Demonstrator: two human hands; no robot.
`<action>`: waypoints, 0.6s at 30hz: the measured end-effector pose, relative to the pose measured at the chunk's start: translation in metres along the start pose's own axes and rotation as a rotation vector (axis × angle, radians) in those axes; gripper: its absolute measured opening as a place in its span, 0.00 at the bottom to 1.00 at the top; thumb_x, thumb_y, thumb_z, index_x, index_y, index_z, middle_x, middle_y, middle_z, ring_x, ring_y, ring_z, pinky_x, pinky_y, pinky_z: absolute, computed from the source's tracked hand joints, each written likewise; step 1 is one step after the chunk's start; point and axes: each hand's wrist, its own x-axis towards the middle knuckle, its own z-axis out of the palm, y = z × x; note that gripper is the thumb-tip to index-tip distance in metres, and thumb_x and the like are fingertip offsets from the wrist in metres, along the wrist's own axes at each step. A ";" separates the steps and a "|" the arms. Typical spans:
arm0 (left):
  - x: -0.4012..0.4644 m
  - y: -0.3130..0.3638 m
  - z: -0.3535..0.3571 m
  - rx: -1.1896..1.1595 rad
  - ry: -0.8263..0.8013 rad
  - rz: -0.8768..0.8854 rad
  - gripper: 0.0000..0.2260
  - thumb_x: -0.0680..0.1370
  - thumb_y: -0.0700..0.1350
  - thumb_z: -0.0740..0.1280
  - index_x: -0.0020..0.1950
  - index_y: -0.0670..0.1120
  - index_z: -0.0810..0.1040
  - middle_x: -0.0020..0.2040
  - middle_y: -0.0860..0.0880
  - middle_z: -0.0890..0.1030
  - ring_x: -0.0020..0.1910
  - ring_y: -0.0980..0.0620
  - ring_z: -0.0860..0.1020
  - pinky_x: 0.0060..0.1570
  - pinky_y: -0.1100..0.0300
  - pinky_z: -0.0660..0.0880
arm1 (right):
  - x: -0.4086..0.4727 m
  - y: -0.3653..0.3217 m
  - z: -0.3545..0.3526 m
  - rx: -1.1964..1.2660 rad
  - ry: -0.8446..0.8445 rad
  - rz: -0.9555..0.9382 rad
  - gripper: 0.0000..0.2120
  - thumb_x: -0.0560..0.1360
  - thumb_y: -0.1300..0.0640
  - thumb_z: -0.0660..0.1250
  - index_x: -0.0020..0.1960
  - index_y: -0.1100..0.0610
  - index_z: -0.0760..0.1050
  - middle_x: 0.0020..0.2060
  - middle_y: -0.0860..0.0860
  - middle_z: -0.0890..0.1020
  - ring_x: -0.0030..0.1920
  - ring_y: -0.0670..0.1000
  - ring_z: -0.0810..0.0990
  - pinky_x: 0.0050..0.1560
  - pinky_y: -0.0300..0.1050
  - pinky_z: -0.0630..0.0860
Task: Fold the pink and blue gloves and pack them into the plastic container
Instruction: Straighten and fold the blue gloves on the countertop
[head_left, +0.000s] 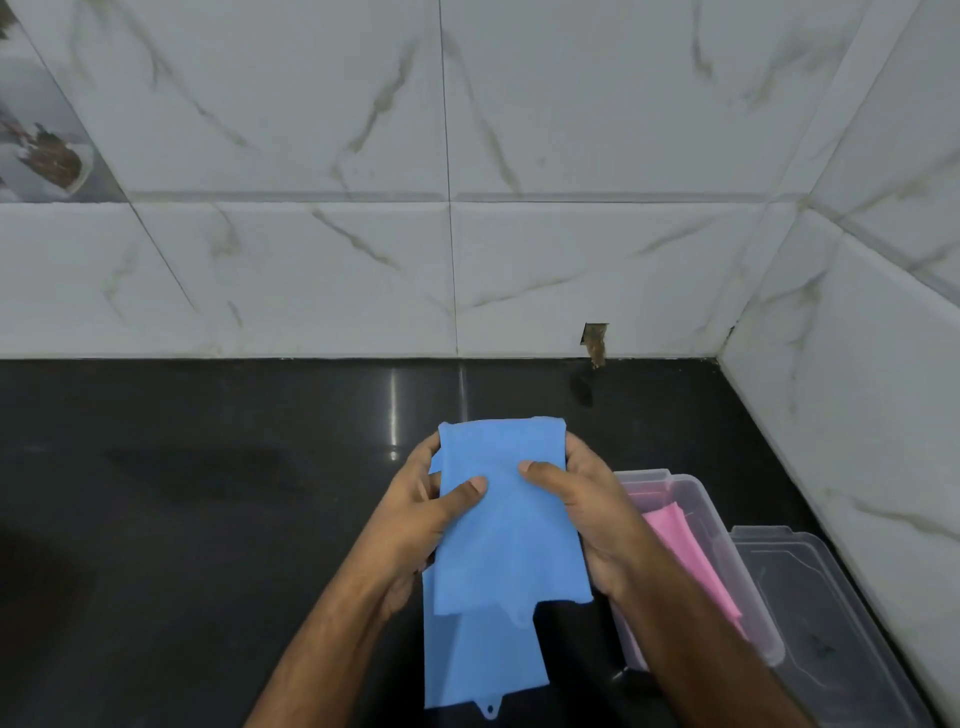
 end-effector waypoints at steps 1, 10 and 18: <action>0.001 -0.003 0.000 -0.045 0.018 0.007 0.23 0.79 0.40 0.74 0.71 0.55 0.73 0.58 0.44 0.87 0.54 0.40 0.86 0.47 0.45 0.85 | -0.001 0.003 -0.001 0.025 -0.001 0.019 0.15 0.80 0.63 0.69 0.65 0.56 0.77 0.57 0.58 0.85 0.56 0.64 0.85 0.56 0.68 0.81; 0.008 -0.025 0.007 -0.183 0.108 -0.051 0.21 0.80 0.29 0.66 0.69 0.47 0.76 0.56 0.39 0.86 0.51 0.37 0.87 0.42 0.46 0.84 | -0.004 0.020 -0.004 -0.116 0.004 0.063 0.15 0.78 0.71 0.65 0.60 0.57 0.79 0.52 0.57 0.87 0.51 0.59 0.87 0.44 0.54 0.85; 0.013 -0.002 -0.014 -0.172 0.016 0.364 0.32 0.80 0.30 0.66 0.79 0.56 0.66 0.67 0.49 0.82 0.62 0.42 0.83 0.51 0.44 0.84 | 0.019 0.012 0.023 -0.528 0.023 -0.405 0.32 0.79 0.64 0.68 0.76 0.40 0.64 0.64 0.38 0.78 0.62 0.43 0.80 0.58 0.46 0.81</action>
